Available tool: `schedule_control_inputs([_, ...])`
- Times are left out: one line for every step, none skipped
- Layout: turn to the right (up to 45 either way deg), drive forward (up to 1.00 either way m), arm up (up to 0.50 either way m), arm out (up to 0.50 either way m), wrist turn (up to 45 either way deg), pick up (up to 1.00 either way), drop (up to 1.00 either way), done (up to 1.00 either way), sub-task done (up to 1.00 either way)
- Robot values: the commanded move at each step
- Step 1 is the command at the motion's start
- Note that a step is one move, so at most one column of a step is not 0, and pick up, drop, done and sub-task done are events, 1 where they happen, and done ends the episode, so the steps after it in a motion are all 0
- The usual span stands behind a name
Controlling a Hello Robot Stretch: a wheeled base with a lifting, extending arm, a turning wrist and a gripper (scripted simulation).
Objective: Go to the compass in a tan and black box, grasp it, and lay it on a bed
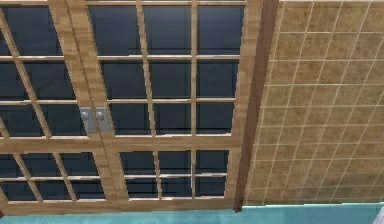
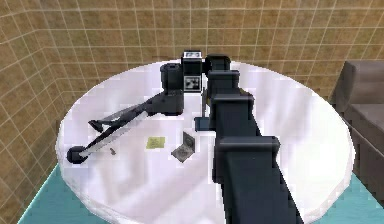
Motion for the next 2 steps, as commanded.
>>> schedule_control_inputs([0.0, 0.0, 0.0, 0.0, 45.0, 0.0, 0.0, 0.0, 0.0])
schedule_control_inputs([0.0, 0.0, 0.0, 0.0, 42.0, 0.0, 0.0, 0.0, 0.0])
